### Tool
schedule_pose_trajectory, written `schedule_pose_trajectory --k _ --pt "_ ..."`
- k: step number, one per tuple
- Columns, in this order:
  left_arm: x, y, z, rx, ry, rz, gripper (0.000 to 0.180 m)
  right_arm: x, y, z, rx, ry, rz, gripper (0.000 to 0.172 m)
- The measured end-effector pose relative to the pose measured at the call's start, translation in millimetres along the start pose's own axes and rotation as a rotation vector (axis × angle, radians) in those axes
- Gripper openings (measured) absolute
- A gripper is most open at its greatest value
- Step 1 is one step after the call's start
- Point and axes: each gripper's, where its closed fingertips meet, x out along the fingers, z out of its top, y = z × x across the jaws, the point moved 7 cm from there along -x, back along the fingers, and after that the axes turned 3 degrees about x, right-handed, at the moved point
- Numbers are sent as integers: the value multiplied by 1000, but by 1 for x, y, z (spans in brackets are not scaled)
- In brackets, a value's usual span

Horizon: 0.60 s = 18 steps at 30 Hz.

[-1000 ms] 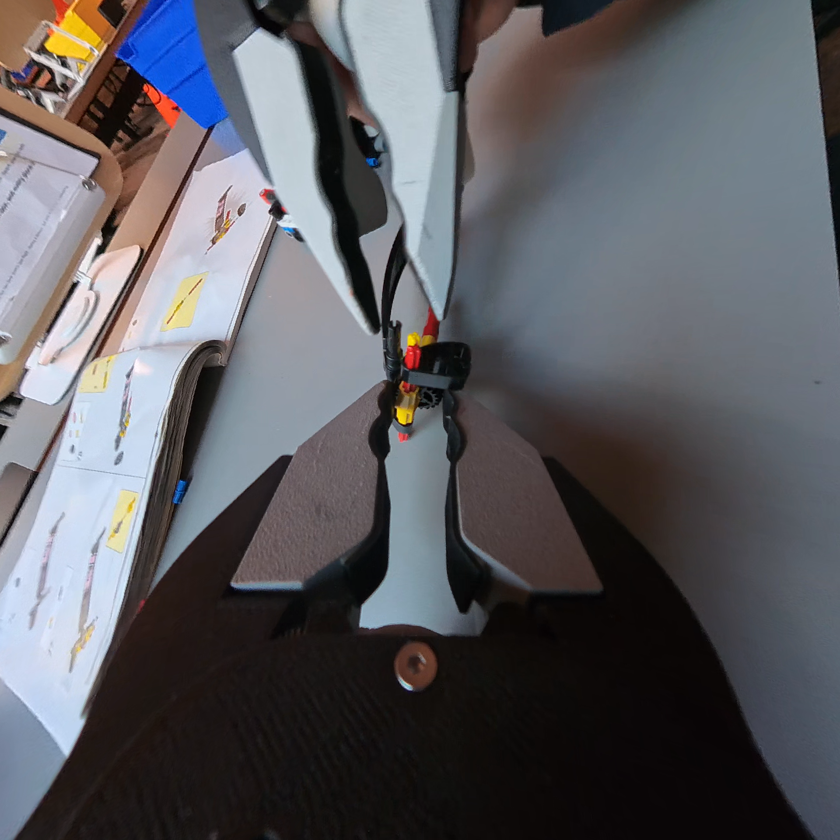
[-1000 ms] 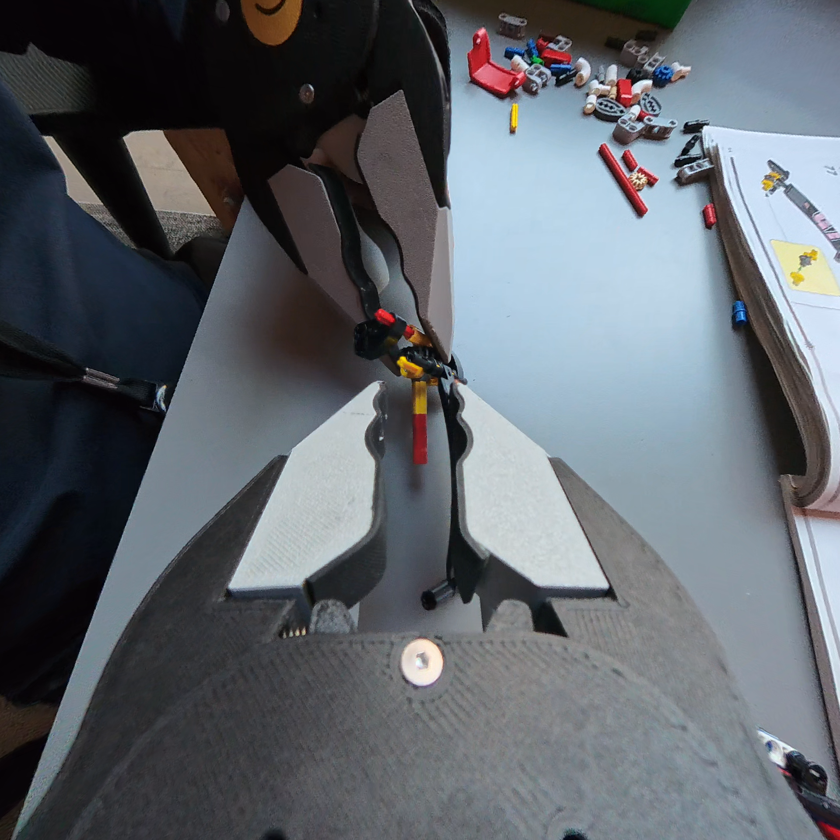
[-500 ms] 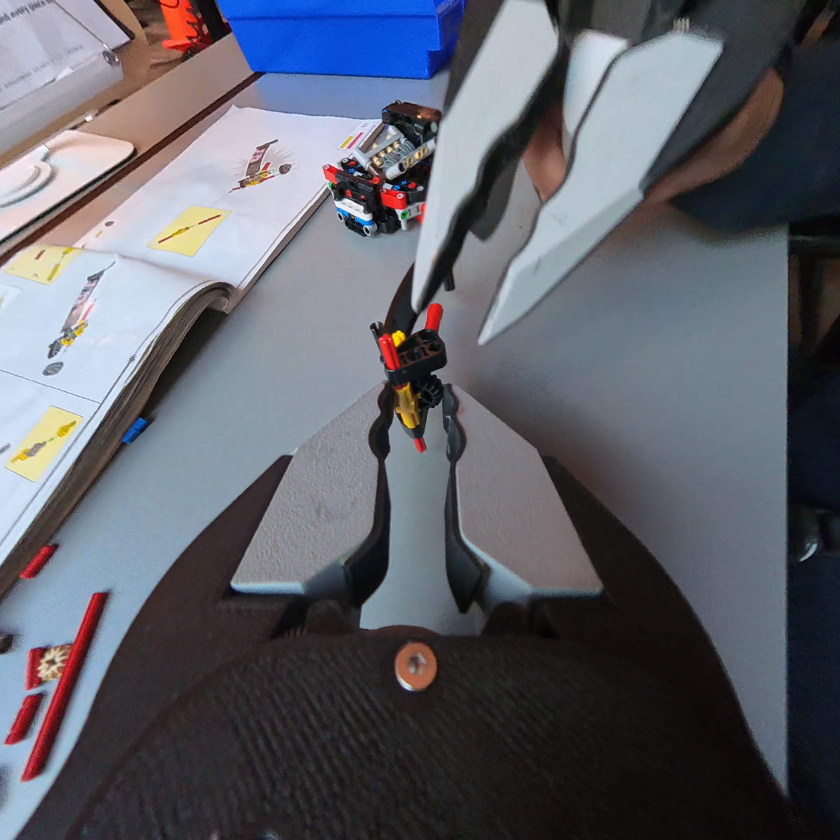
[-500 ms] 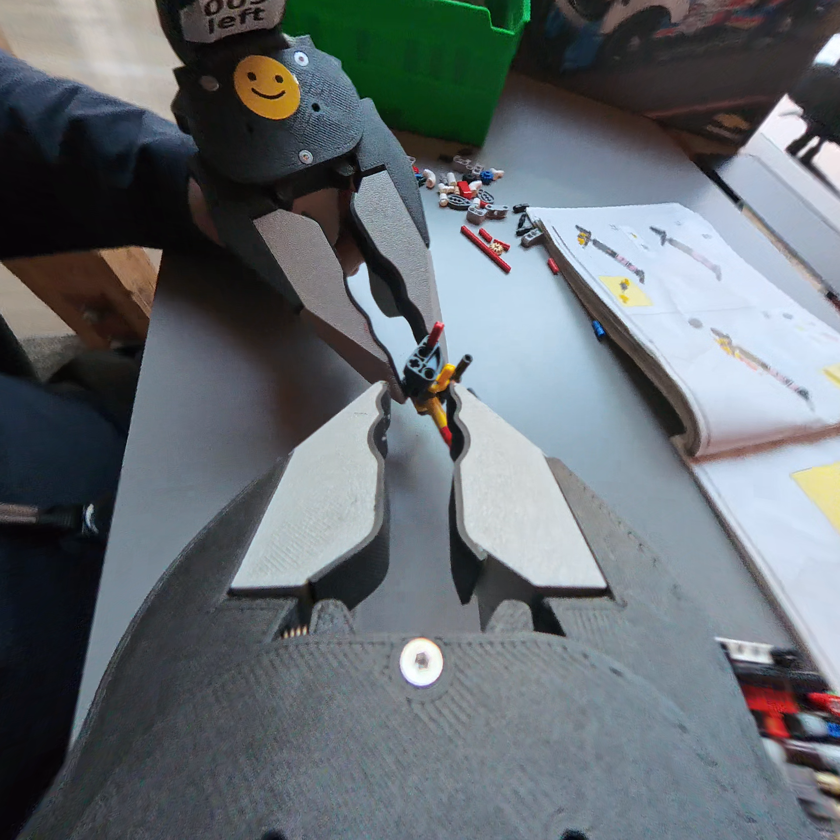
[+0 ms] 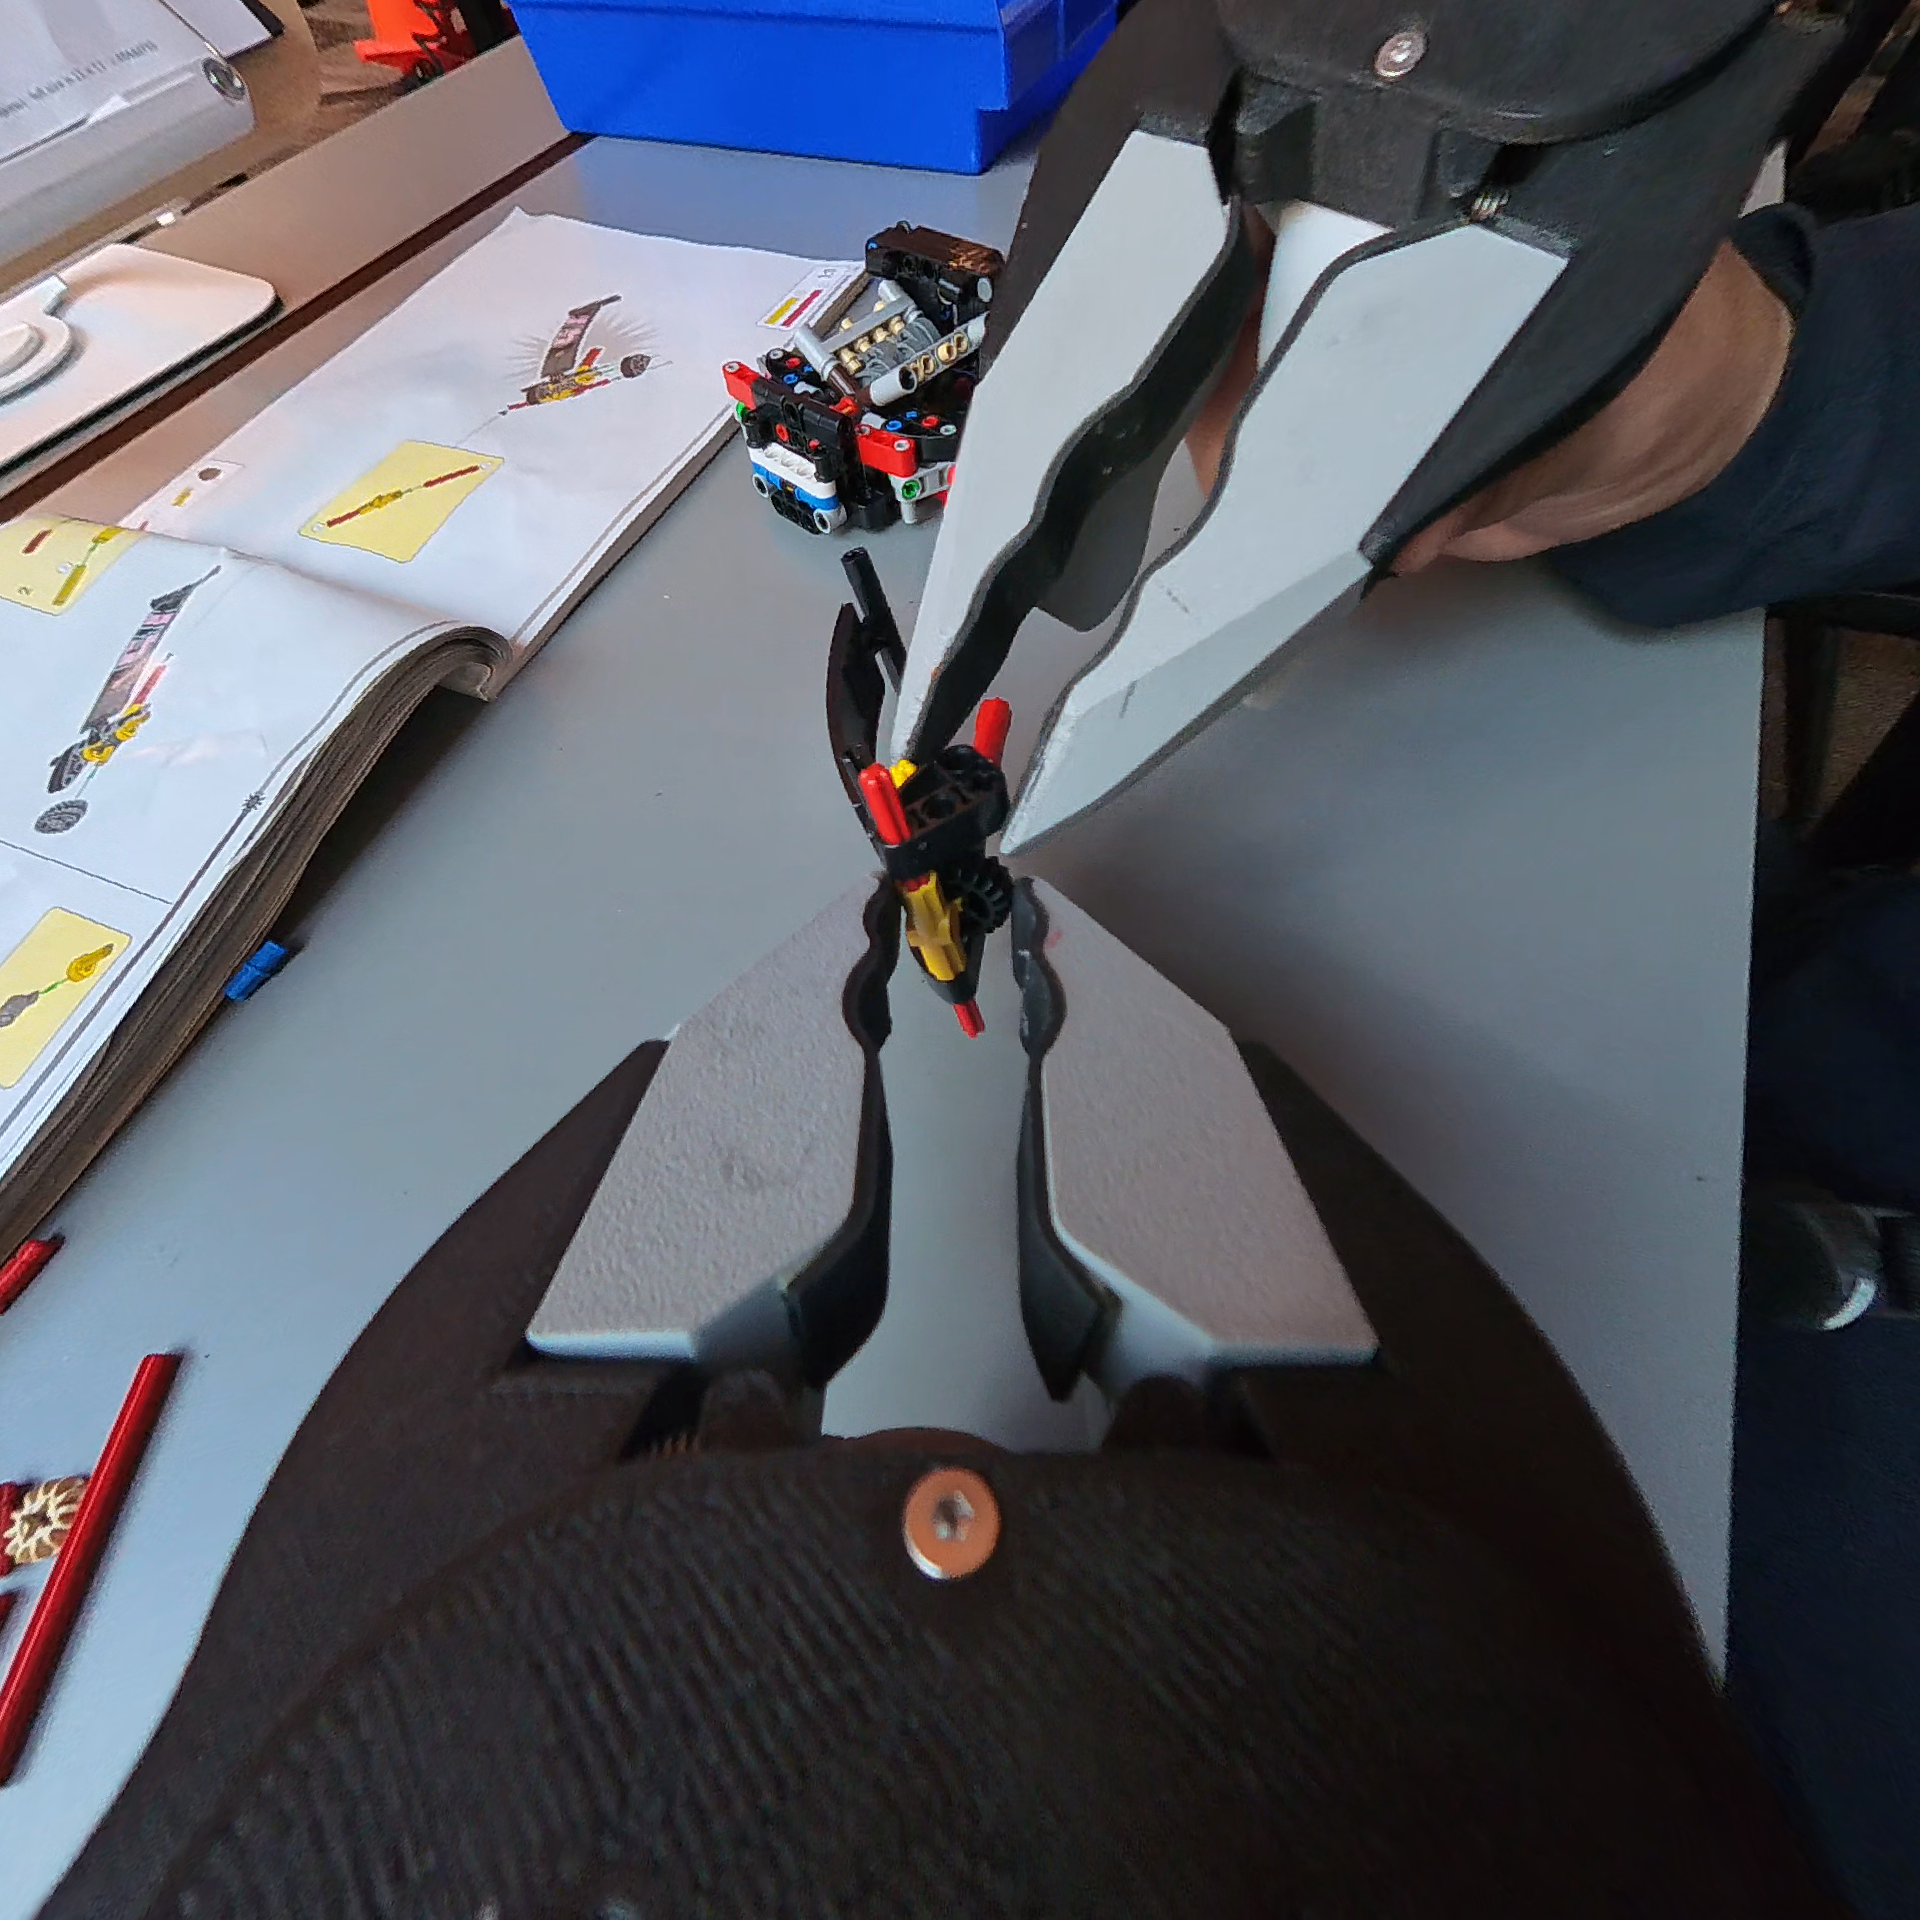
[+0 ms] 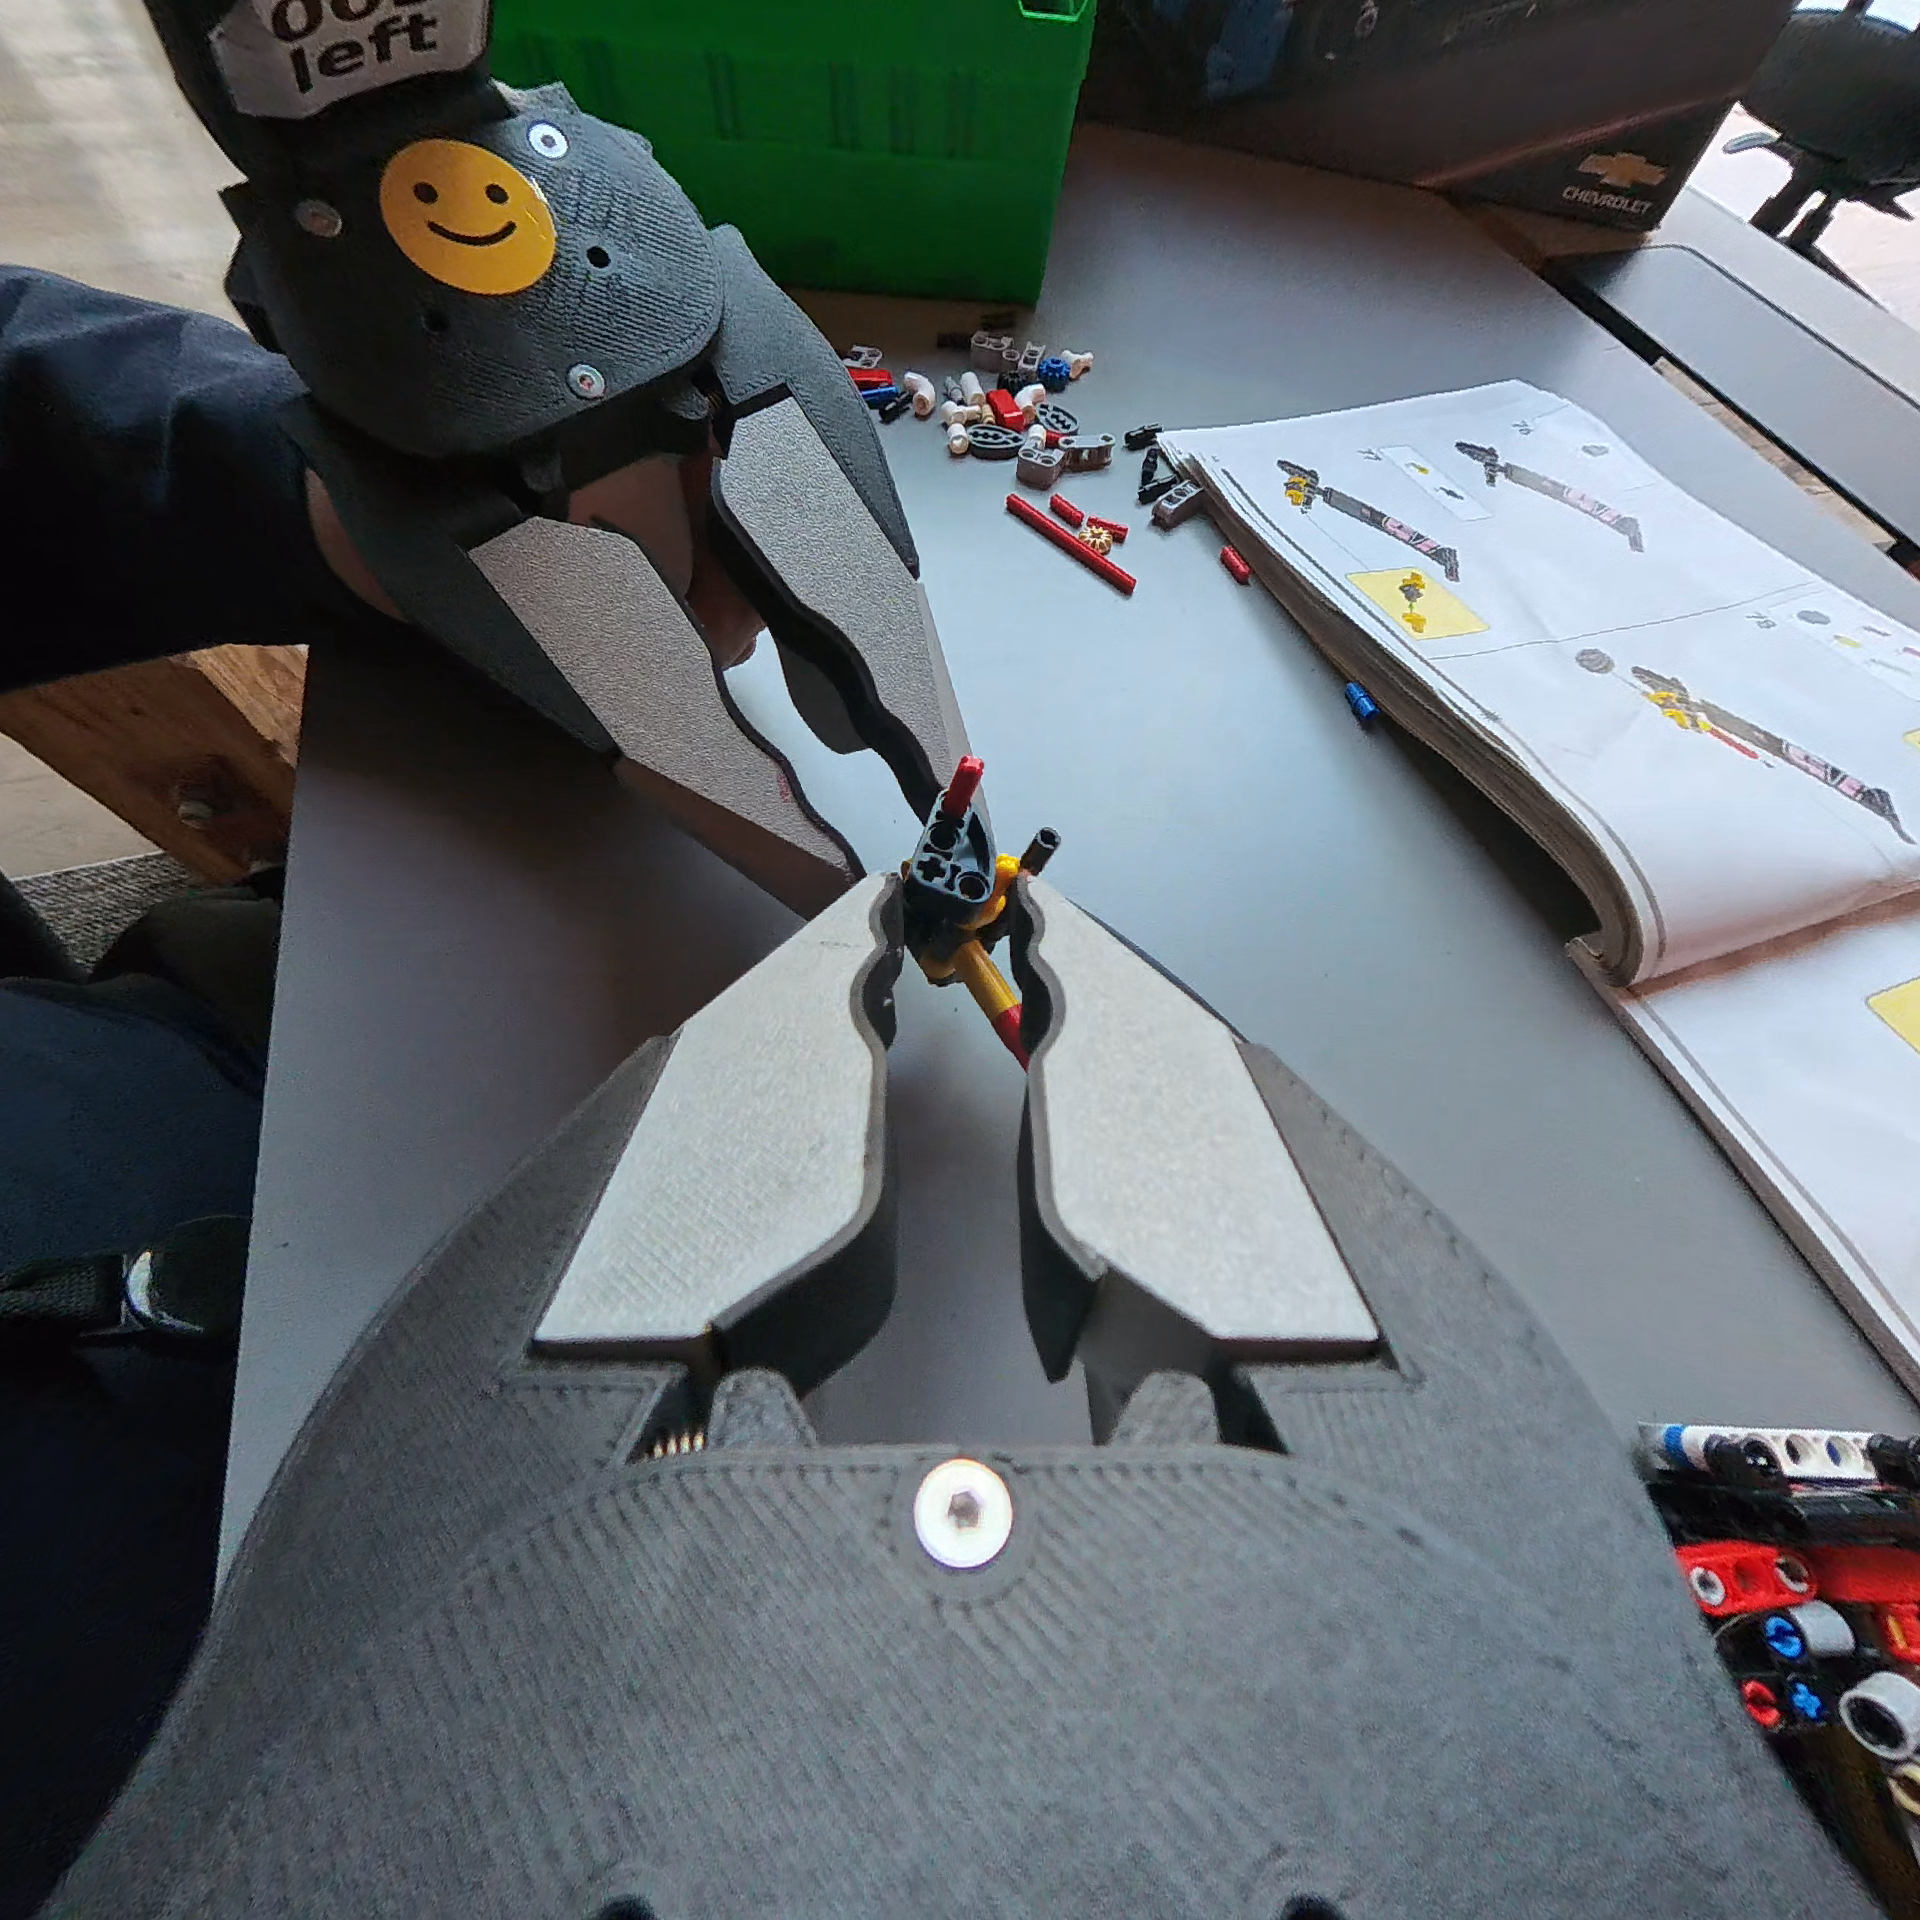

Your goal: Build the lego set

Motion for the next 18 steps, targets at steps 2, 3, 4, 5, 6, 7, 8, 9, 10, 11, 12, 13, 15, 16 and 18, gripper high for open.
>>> schedule_pose_trajectory --k 2,3,4,5,6,7,8,9,10,11,12,13,15,16,18 --pt "0 0 0 -10 -4 -6 19 -1 1 1 -14 -2 -10 13" --pt "0 0 1 -22 -10 -13 19 -2 1 2 -24 -8 -12 13" --pt "-1 1 1 -37 -18 -20 19 -3 1 3 -30 -18 -10 13" --pt "-2 1 1 -50 -24 -26 19 -3 1 3 -23 -28 -2 13" --pt "-2 2 1 -59 -29 -29 19 -3 0 4 -3 -40 14 13" --pt "-2 2 2 -64 -33 -30 19 -3 -2 4 31 -53 38 13" --pt "-3 2 2 -70 -39 -34 19 -3 -4 4 80 -67 72 13" --pt "-4 2 2 -83 -53 -45 19 -4 -6 4 139 -88 112 12" --pt "-5 2 4 -109 -73 -65 19 -4 -8 4 201 -115 156 12" --pt "-7 3 5 -153 -100 -94 19 -5 -10 4 261 -145 200 11" --pt "-8 4 6 -208 -127 -126 19 -7 -12 5 319 -180 249 10" --pt "-9 7 5 -262 -136 -139 19 -10 -15 6 371 -219 293 0" --pt "-10 11 4 -315 -151 -158 19 -14 -25 6 413 -263 282 0" --pt "-11 13 4 -329 -150 -156 19 -15 -29 5 401 -247 257 0" --pt "-9 12 2 -337 -117 -155 19 -18 -32 5 332 -202 203 19"
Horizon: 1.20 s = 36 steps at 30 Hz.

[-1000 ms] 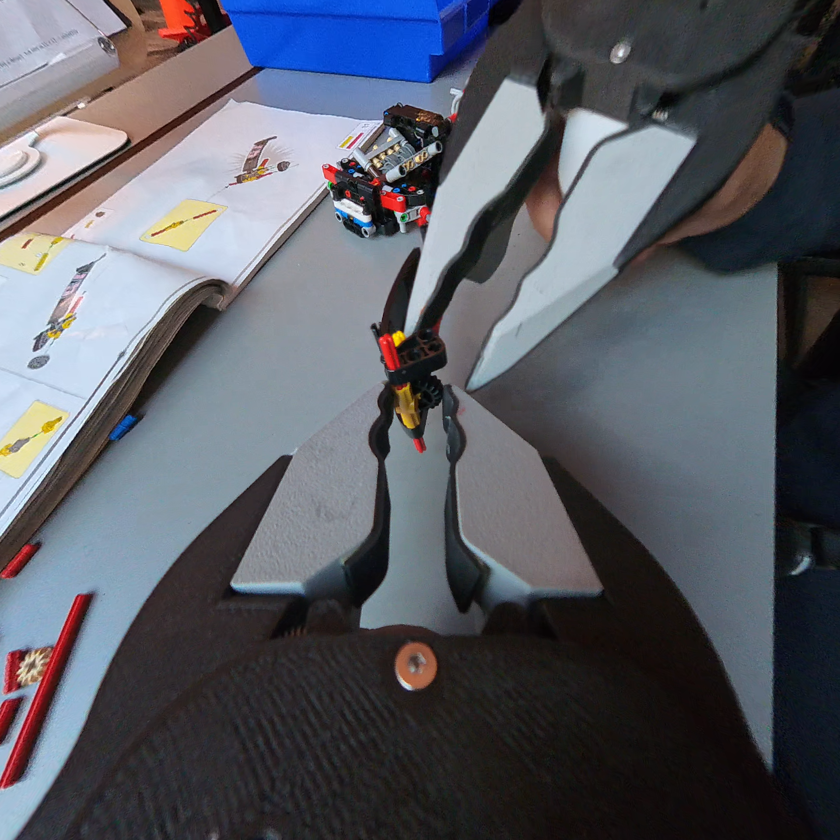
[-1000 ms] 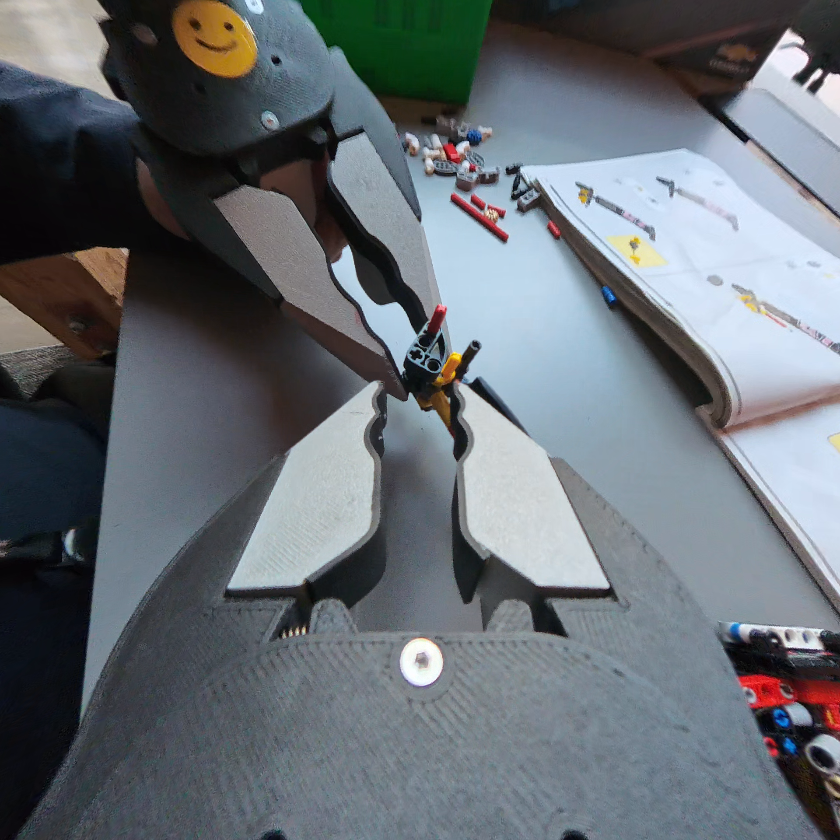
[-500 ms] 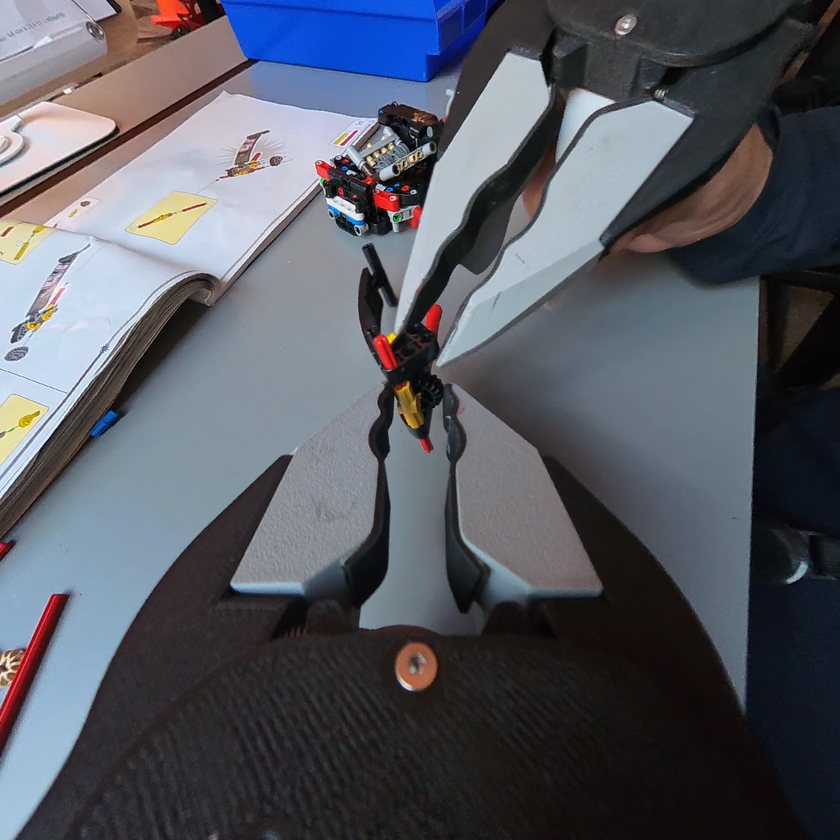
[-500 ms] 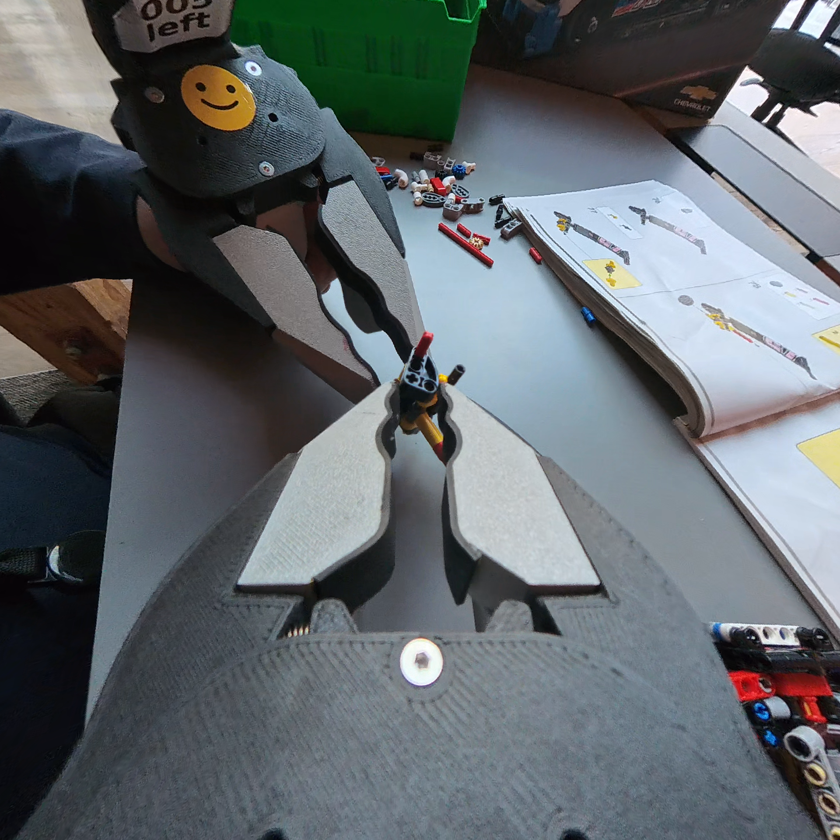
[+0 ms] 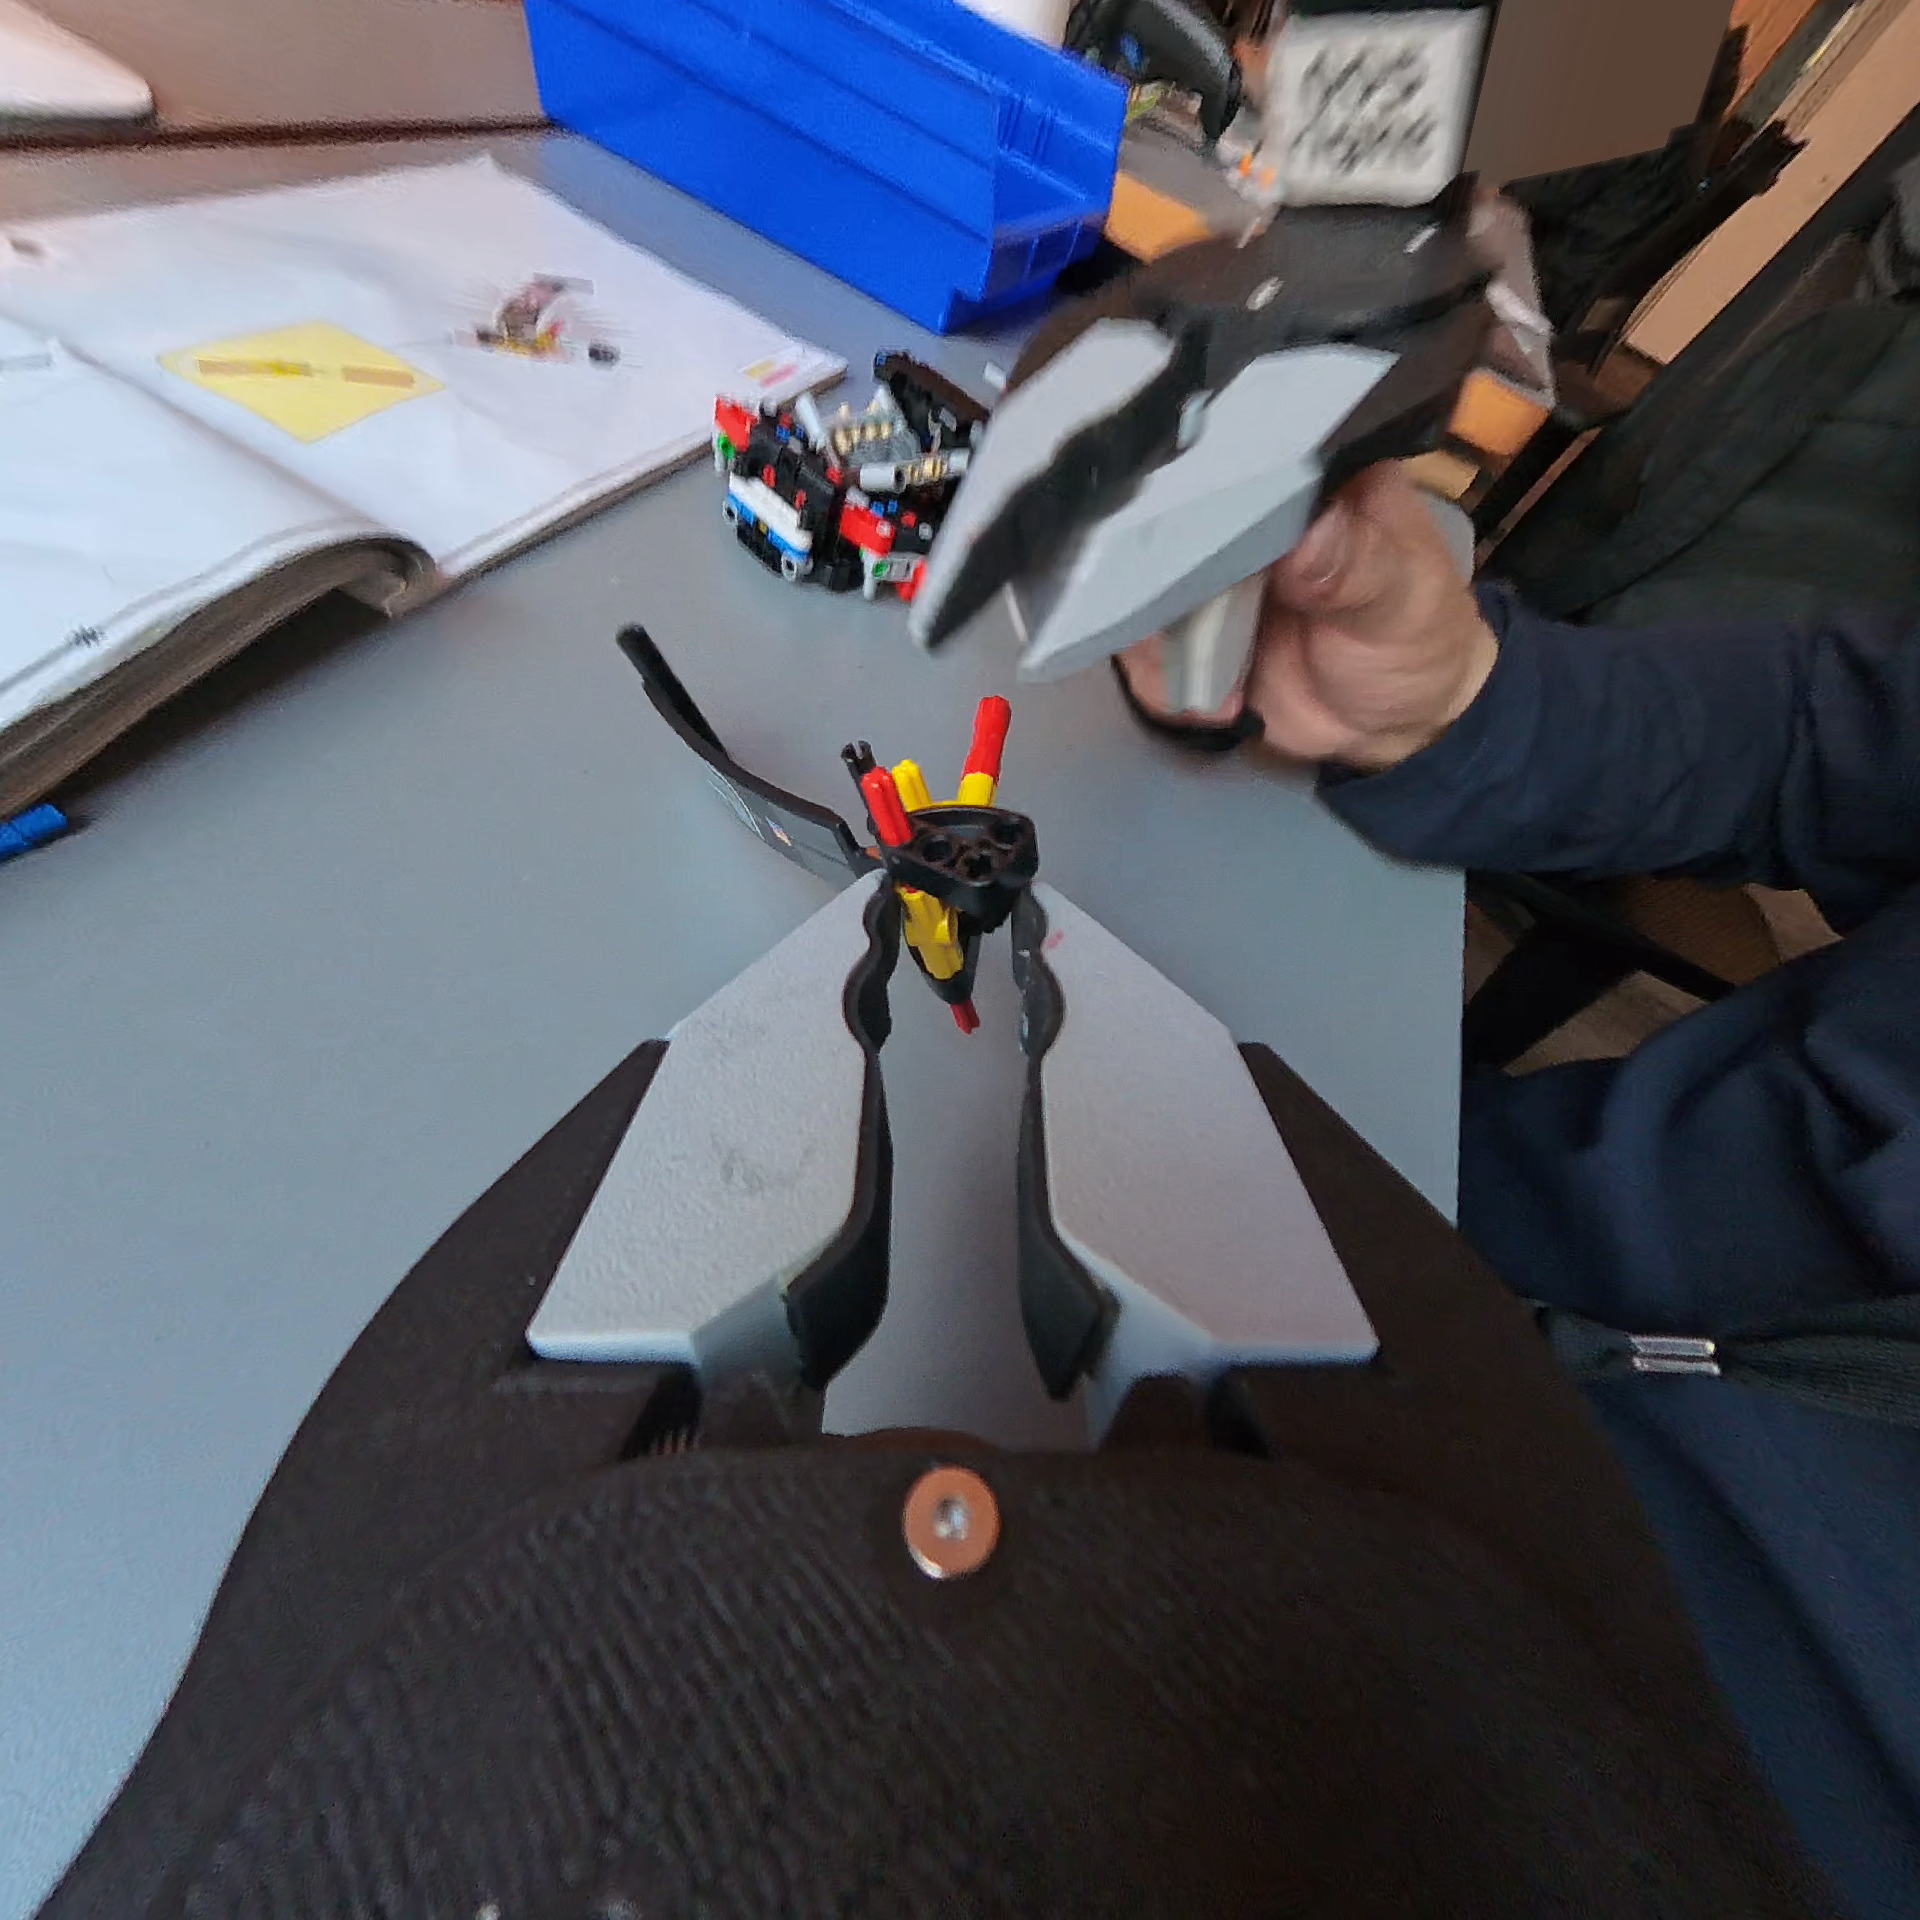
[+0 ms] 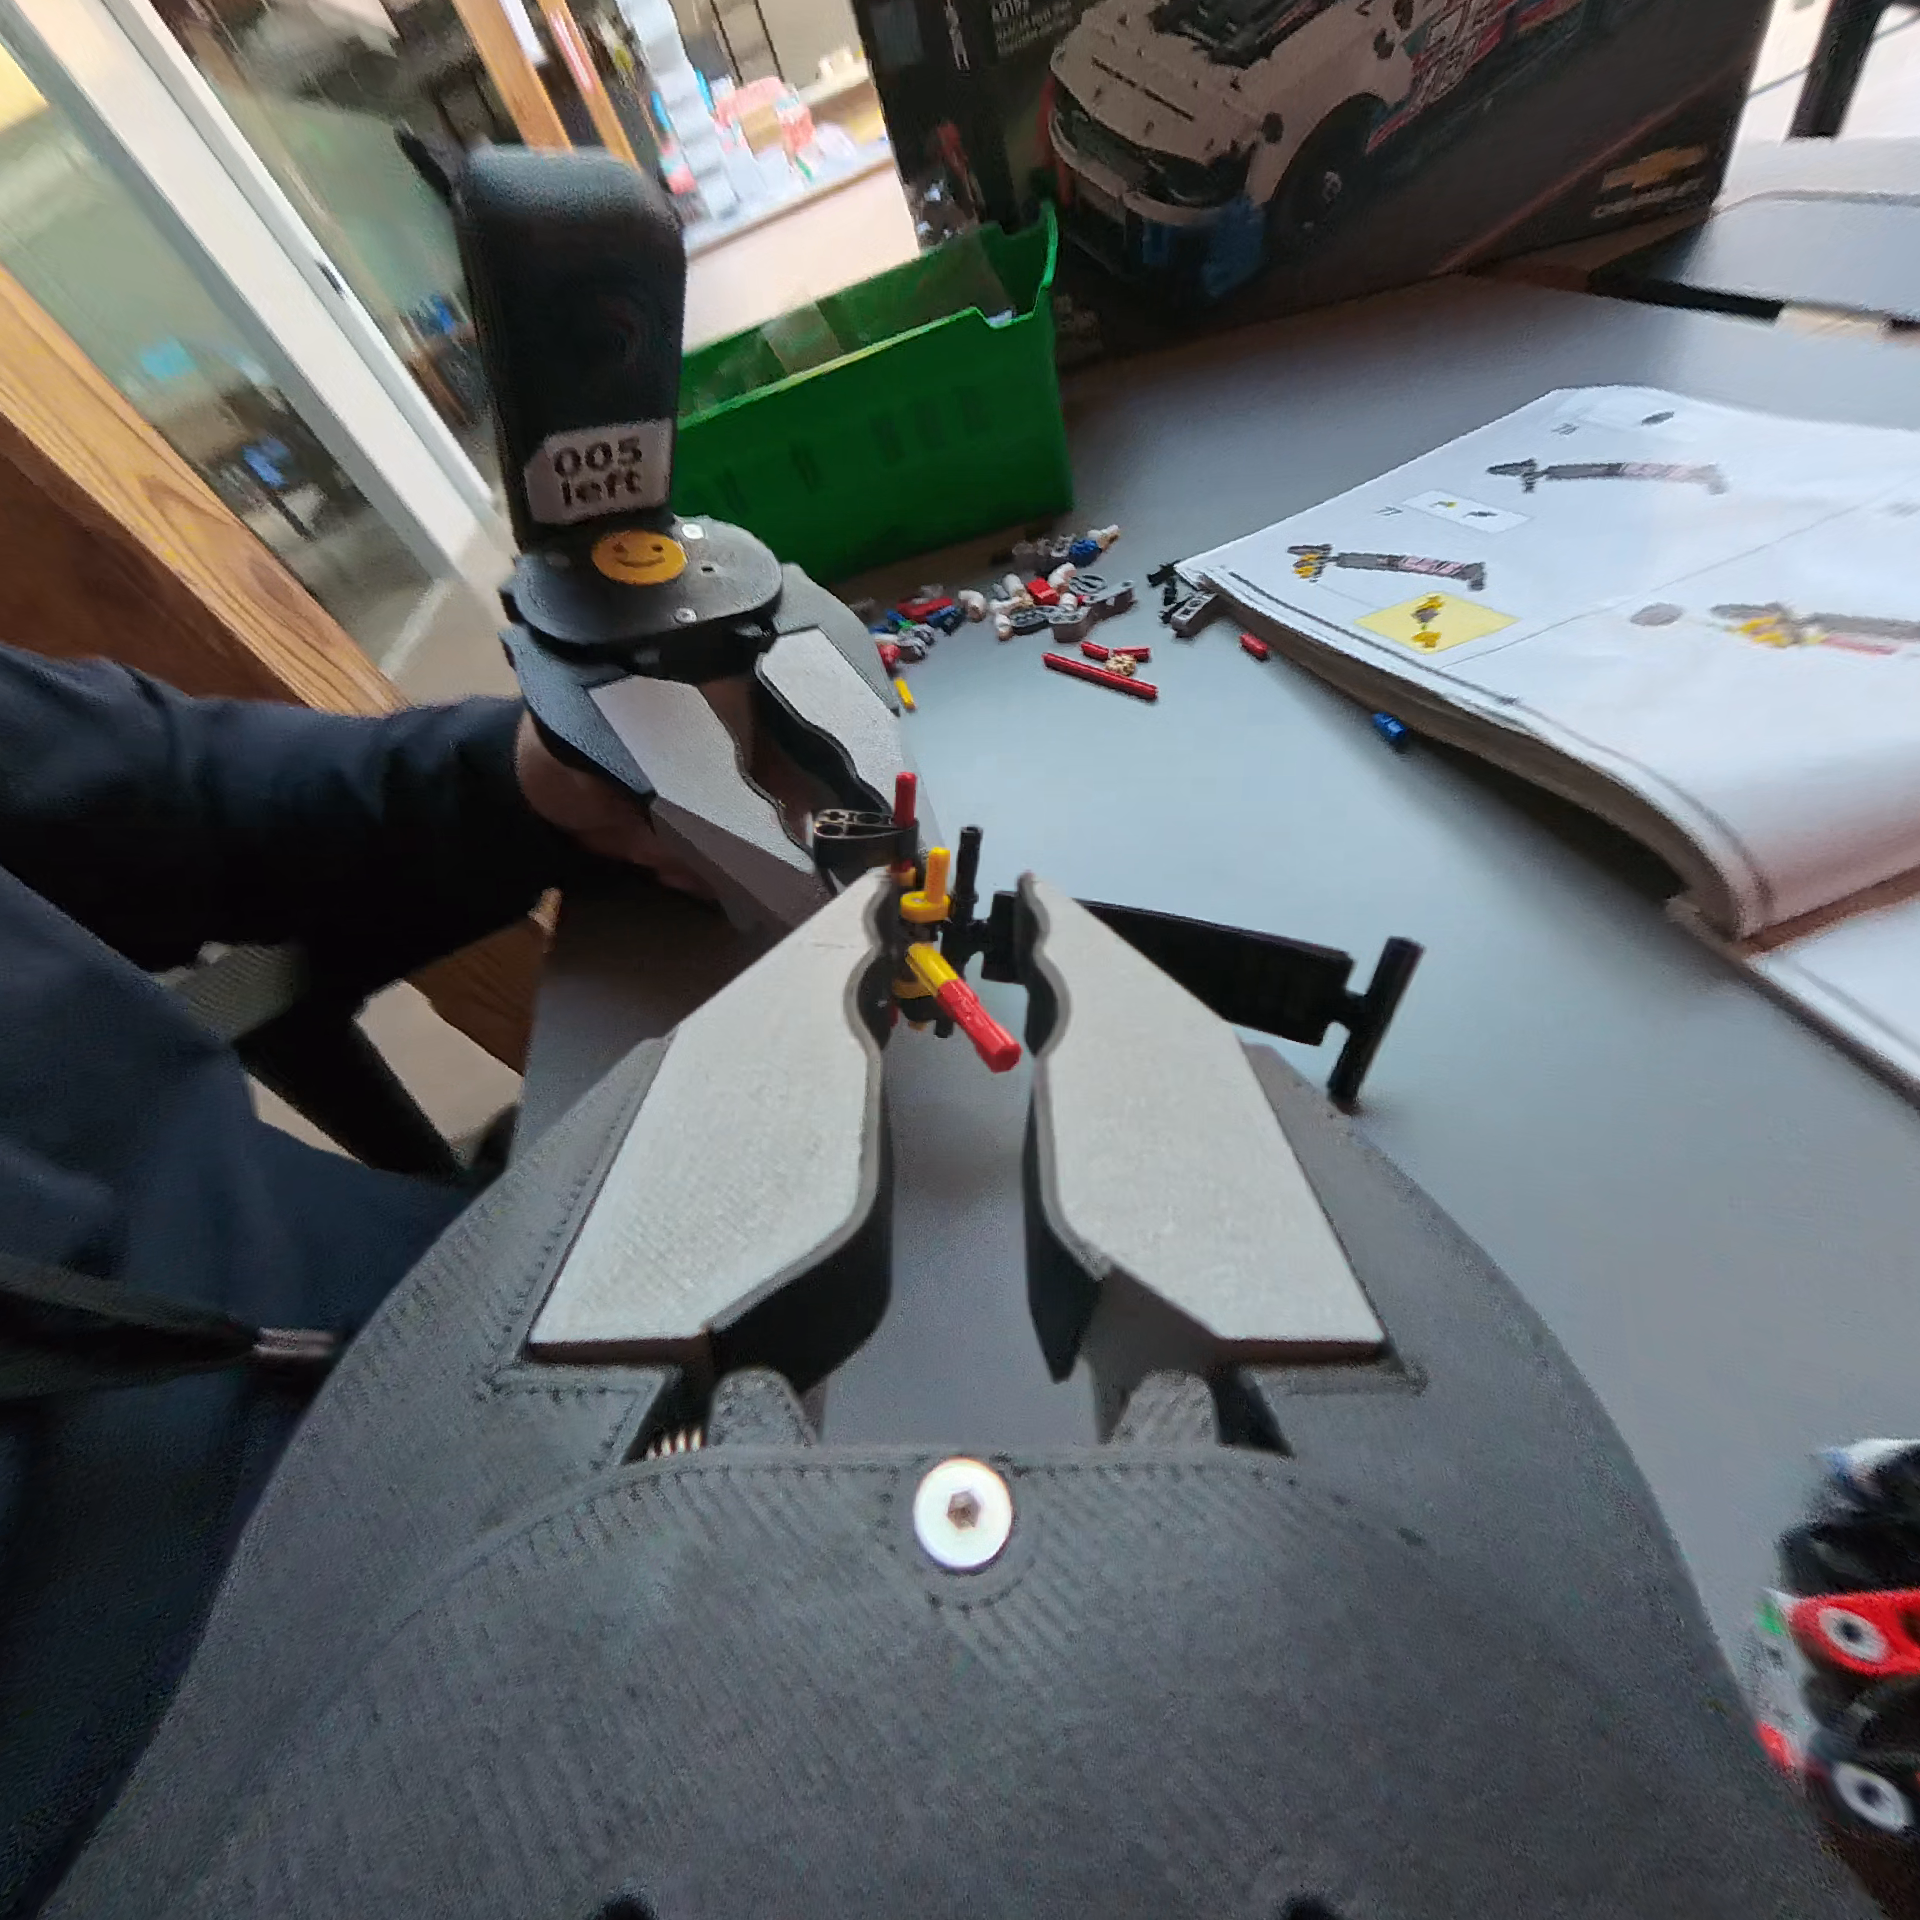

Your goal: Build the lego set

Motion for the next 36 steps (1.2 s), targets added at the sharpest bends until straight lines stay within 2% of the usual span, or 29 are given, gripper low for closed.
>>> schedule_pose_trajectory --k 2,6,9,12,18,21,24,26,28,31,36 --pt "3 -1 -2 1 37 11 19 -2 6 3 -146 47 -64 26" --pt "7 -5 0 -6 114 16 19 1 24 6 -570 190 -291 27" --pt "6 -14 8 -14 149 -11 19 8 40 2 -863 290 -381 28" --pt "3 -22 14 -90 151 -69 19 8 51 -2 -1017 297 -439 21" --pt "0 -28 14 -171 214 -92 19 -5 71 -8 -1039 250 -400 29" --pt "-2 -31 16 -86 292 -11 19 -3 73 -12 -1036 234 -415 27" --pt "-4 -34 21 47 366 109 19 -1 63 -9 -940 163 -511 14" --pt "-5 -37 25 107 399 165 19 1 57 -10 -792 132 -459 24" --pt "-6 -39 27 133 425 200 19 1 57 -13 -728 123 -407 27" --pt "-9 -40 30 134 452 221 19 0 64 -14 -783 104 -397 28" --pt "-11 -49 36 145 484 173 19 5 80 -14 -862 93 -367 31"
